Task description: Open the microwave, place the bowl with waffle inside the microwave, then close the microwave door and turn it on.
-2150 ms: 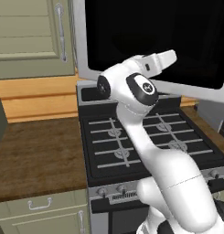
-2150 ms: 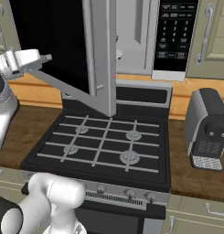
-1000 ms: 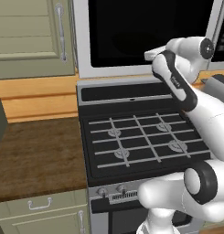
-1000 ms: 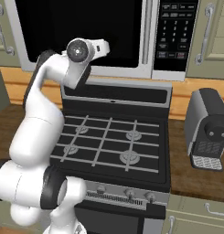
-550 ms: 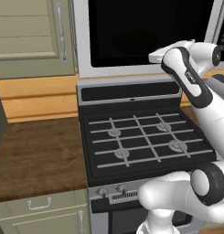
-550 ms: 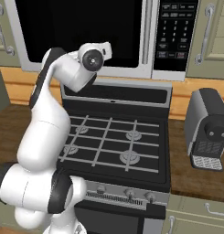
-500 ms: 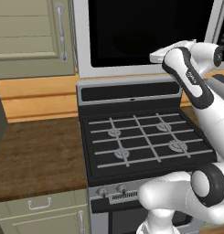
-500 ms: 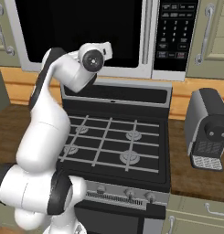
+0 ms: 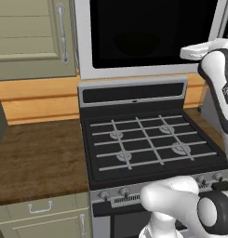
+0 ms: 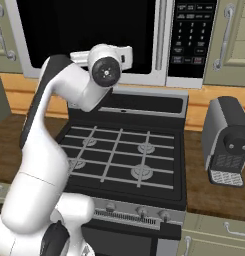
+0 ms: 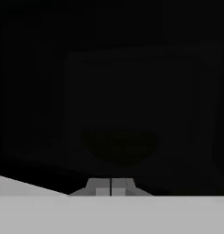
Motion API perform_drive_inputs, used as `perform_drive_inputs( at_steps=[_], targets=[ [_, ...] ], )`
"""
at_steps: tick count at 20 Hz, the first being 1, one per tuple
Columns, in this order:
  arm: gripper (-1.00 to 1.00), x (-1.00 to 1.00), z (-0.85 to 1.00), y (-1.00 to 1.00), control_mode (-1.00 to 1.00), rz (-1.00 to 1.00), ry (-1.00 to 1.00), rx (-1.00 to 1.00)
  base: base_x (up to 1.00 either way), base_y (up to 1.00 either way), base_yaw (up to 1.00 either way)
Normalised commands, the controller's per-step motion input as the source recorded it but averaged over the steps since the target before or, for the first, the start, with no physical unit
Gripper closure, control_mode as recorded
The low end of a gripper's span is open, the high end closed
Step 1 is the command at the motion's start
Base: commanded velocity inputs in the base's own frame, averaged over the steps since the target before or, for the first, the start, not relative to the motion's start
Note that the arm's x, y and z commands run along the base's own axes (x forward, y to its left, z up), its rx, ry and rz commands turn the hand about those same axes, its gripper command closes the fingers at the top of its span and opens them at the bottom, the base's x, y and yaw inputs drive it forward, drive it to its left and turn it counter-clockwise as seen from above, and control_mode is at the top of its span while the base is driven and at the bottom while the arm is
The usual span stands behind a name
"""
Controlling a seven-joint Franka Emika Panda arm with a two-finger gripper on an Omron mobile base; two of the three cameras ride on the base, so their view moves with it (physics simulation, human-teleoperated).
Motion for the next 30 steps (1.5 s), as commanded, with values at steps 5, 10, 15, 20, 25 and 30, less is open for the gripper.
perform_drive_inputs(
  at_steps=[5,10,15,20,25,30],
  targets=[
    [1.00,-1.00,0.07,-0.52,-1.00,-0.01,0.01,0.36,0.00,0.00,0.00],
    [1.00,-0.46,0.03,-0.86,-1.00,-0.36,0.34,0.70,0.00,0.00,0.00],
    [1.00,-0.13,-0.01,-0.83,-1.00,-0.26,0.39,0.78,0.00,0.00,0.00],
    [1.00,0.02,-0.04,-0.39,-1.00,-0.02,0.02,0.20,0.00,0.00,0.00],
    [1.00,0.25,-0.14,-0.10,-1.00,0.00,0.01,0.07,0.00,0.00,0.00],
    [1.00,0.63,-0.16,-0.08,-1.00,0.00,0.00,0.07,0.00,0.00,0.00]
  ],
)
